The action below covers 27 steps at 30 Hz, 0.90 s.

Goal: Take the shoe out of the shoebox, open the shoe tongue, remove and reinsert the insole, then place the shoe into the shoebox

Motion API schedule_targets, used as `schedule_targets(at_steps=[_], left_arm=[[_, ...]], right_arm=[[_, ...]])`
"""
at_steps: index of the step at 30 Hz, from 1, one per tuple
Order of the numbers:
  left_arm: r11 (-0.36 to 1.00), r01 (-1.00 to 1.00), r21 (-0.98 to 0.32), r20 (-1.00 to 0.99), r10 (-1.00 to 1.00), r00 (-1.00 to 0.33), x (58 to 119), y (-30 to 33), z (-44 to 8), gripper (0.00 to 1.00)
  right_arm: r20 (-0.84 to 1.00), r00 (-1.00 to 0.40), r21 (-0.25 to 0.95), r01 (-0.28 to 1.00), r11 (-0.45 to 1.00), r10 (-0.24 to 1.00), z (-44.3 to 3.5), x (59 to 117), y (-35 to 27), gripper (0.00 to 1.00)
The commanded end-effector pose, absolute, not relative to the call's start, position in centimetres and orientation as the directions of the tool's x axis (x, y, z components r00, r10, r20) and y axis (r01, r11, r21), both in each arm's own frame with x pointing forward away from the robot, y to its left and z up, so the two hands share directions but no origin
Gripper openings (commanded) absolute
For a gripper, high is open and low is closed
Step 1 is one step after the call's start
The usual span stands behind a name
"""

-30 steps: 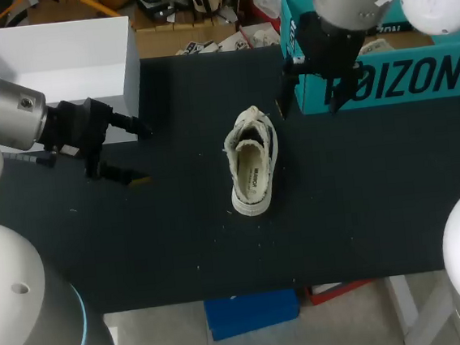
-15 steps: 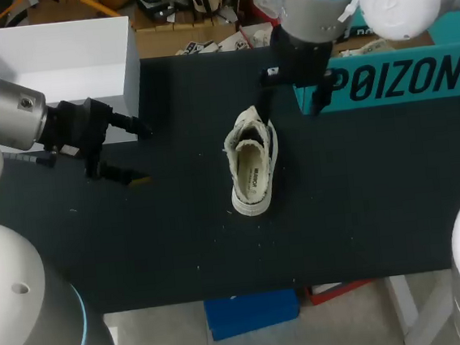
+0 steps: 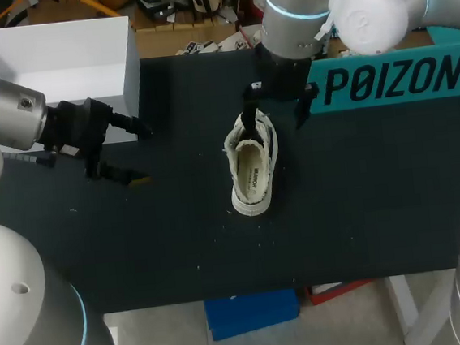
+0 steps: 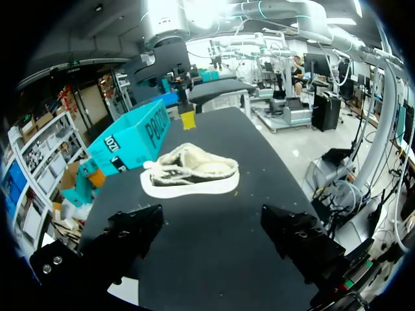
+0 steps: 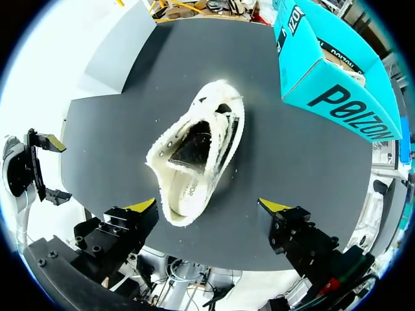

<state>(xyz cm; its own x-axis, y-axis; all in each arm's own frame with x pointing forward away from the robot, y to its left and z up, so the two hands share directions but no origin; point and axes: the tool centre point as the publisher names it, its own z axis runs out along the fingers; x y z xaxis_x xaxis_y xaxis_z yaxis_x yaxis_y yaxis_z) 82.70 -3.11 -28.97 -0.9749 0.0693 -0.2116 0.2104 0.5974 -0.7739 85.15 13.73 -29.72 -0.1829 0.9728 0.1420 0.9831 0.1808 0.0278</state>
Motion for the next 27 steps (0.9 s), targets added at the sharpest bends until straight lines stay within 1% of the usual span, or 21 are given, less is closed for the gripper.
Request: schedule_targets(at_steps=[1, 2, 4, 5, 6, 9, 13, 15, 17, 22, 24, 27], left_arm=[[0.599, 0.211, -0.772, -0.215, 0.067, -0.974, 82.6, -3.2, -29.1, 1.0], [0.599, 0.211, -0.772, -0.215, 0.067, -0.974, 82.6, -3.2, -29.1, 1.0], [0.599, 0.211, -0.772, -0.215, 0.067, -0.974, 82.6, -3.2, -29.1, 1.0], [0.599, 0.211, -0.772, -0.215, 0.067, -0.974, 82.6, -3.2, -29.1, 1.0], [0.599, 0.211, -0.772, -0.215, 0.067, -0.974, 82.6, -3.2, -29.1, 1.0], [0.599, 0.211, -0.772, -0.215, 0.067, -0.974, 82.6, -3.2, -29.1, 1.0], [0.599, 0.211, -0.772, -0.215, 0.067, -0.974, 82.6, -3.2, -29.1, 1.0], [0.599, 0.211, -0.772, -0.215, 0.067, -0.974, 82.6, -3.2, -29.1, 1.0], [0.599, 0.211, -0.772, -0.215, 0.067, -0.974, 82.6, -3.2, -29.1, 1.0], [0.599, 0.211, -0.772, -0.215, 0.067, -0.974, 82.6, -3.2, -29.1, 1.0], [0.599, 0.211, -0.772, -0.215, 0.067, -0.974, 82.6, -3.2, -29.1, 1.0], [0.599, 0.211, -0.772, -0.215, 0.067, -0.974, 82.6, -3.2, -29.1, 1.0]], right_arm=[[0.155, -0.184, 0.017, 0.983, 0.183, 0.971, -31.1, 85.9, 14.2, 0.68], [0.157, -0.184, 0.016, 0.983, 0.184, 0.97, -31.4, 86.0, 14.2, 0.72], [0.161, -0.186, 0.013, 0.982, 0.186, 0.969, -31.9, 86.3, 14.2, 0.73], [0.163, -0.187, 0.011, 0.982, 0.188, 0.969, -32.1, 86.4, 14.2, 0.57], [0.163, -0.191, 0.005, 0.981, 0.193, 0.968, -32.4, 86.6, 14.3, 0.44], [0.165, -0.194, -0.003, 0.98, 0.197, 0.967, -33.0, 87.0, 14.2, 0.46], [0.166, -0.195, -0.018, 0.98, 0.2, 0.967, -33.8, 87.5, 14.2, 0.45], [0.169, -0.194, -0.023, 0.979, 0.2, 0.966, -34.2, 87.6, 14.2, 0.48], [0.17, -0.193, -0.029, 0.979, 0.201, 0.966, -34.5, 87.7, 14.2, 0.49], [0.171, -0.19, -0.041, 0.979, 0.2, 0.967, -35.2, 87.9, 14.1, 0.47], [0.171, -0.189, -0.044, 0.979, 0.199, 0.967, -35.5, 87.9, 14.0, 0.4], [0.17, -0.186, -0.049, 0.979, 0.197, 0.968, -35.8, 87.8, 14.0, 0.43]])
